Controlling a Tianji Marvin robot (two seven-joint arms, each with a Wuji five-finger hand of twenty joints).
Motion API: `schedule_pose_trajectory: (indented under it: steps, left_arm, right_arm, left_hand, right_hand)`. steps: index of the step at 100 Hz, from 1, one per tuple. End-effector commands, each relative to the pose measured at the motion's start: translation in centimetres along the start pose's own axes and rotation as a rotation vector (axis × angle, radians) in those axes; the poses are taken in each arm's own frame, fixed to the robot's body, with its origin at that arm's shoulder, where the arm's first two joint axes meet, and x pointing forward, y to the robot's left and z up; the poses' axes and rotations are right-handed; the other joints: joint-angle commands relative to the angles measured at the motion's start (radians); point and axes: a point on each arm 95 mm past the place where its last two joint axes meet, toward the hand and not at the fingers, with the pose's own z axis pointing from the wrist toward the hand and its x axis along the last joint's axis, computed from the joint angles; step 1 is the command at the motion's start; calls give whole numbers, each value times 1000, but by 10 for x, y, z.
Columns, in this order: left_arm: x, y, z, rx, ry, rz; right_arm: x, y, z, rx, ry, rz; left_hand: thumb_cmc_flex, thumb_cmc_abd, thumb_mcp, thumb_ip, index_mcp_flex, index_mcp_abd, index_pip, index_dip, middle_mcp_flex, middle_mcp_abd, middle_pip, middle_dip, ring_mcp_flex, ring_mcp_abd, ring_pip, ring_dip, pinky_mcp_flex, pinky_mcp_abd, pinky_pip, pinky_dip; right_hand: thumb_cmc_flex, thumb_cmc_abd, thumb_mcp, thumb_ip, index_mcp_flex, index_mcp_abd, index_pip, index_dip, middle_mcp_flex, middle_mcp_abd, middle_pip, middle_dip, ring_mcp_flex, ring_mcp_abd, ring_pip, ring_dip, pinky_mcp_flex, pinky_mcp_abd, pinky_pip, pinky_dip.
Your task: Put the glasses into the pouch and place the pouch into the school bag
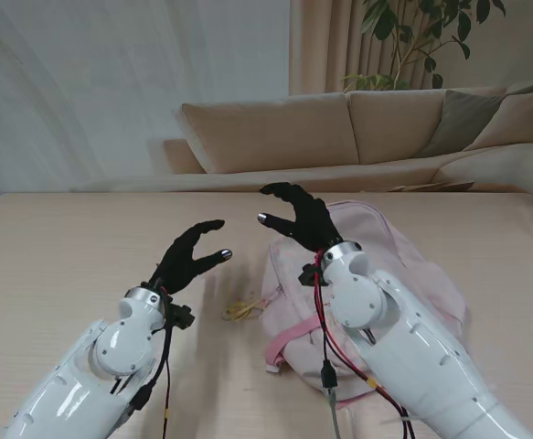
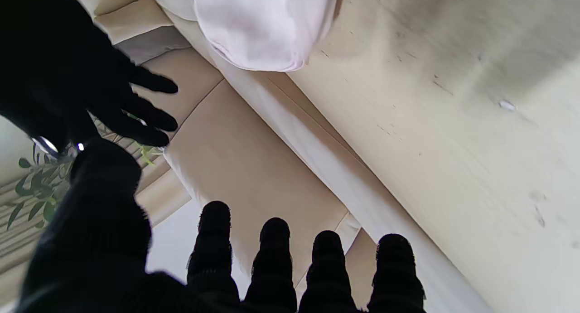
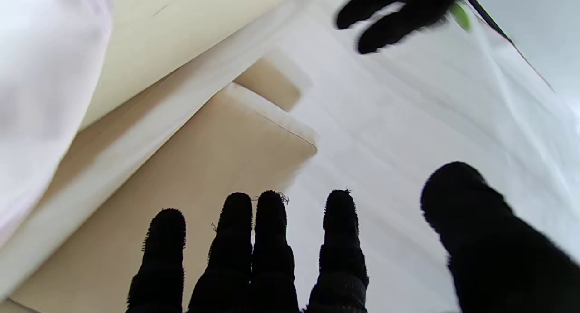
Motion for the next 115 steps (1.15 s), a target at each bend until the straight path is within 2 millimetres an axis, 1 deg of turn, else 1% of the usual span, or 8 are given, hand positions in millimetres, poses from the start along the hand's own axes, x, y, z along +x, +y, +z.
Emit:
schedule_pose_trajectory:
  steps: [1,19,33,39,46,53,60,115]
  left_arm:
    - [3,6,-6,-27,10,19]
    - [1,7,-13,-23,-7,-49]
    - [2,7,-15,-38,-9,-75]
    - [2,8,-16,-47,-8,-82]
    - [1,9,-18,-67,-11,-100]
    - [1,10,-18,-68,-11,-102]
    - [3,9,-18,-58,-7,-109]
    - [-2,12,-17,-79,0,-78]
  right_arm:
    - [-17,-15,-23,41,-29,-21]
    - [-23,-11,-68,13,-38,238]
    - [-32,-13,-89,26,-27,297]
    - [-34,-14,-91,31,-40,301]
    - [-37,-13,-95,71,-54,338]
    - [-39,-15,-97,47,-66,355]
    - [-43,-19,-99,47,-78,343]
    - [-42,-20,-101,68,-65,266]
  left_hand:
    - [-1,22,-26,34,-22,-29,12,-2,-28,-19,1,-13,-23,-27,8,-9,2,-22,-2,-15]
    - [4,15,-27,32,27,-21,15,-6,-19,-11,39,-5,-17,-17,28,-11,1,-2,-12,-35]
    - [3,20,-30,32,27,-23,8,-9,-18,-11,52,-3,-14,-14,37,-13,3,4,-10,-39]
    - [7,16,-31,32,38,-19,9,-9,-11,-6,58,-3,-9,-9,43,-13,6,11,-9,-40]
    - [12,16,-30,33,42,-14,8,-9,-5,-2,61,-2,-6,-5,48,-14,5,13,-9,-41]
    - [12,15,-32,33,44,-8,6,-10,0,0,63,-2,-4,-2,52,-14,6,15,-7,-42]
    - [16,12,-32,34,49,-7,6,-10,3,-1,64,-1,0,-2,56,-14,8,15,-6,-43]
    - [19,12,-33,35,57,1,2,-9,8,3,66,2,-1,-2,62,-18,12,15,-2,-48]
  right_hand:
    - [-26,-4,24,-6,8,5,-10,-18,7,-16,-15,-16,13,-21,-23,-18,-4,-27,10,9]
    - [-9,-21,45,-8,16,24,-12,-19,33,-14,-35,-23,27,-16,-41,-27,-10,-20,-14,6]
    - [-8,-24,56,-11,23,26,-19,-22,46,-16,-45,-26,38,-19,-49,-31,-9,-20,-22,9]
    - [4,-35,69,-9,40,28,-31,-26,66,-14,-67,-32,45,-14,-60,-36,-10,-15,-22,18]
    - [2,-41,94,-9,-14,6,-39,-30,9,-37,-75,-31,1,-41,-79,-44,-11,-49,-122,-6]
    - [33,-76,138,-6,24,12,-20,-24,40,-25,-61,-26,26,-29,-61,-36,-11,-34,-106,47]
    - [35,-86,173,-10,28,6,-25,-24,39,-27,-66,-28,28,-27,-62,-36,-10,-30,-101,59]
    - [44,-95,134,-10,17,1,-21,-20,20,-24,-58,-25,9,-28,-58,-34,-12,-35,-124,68]
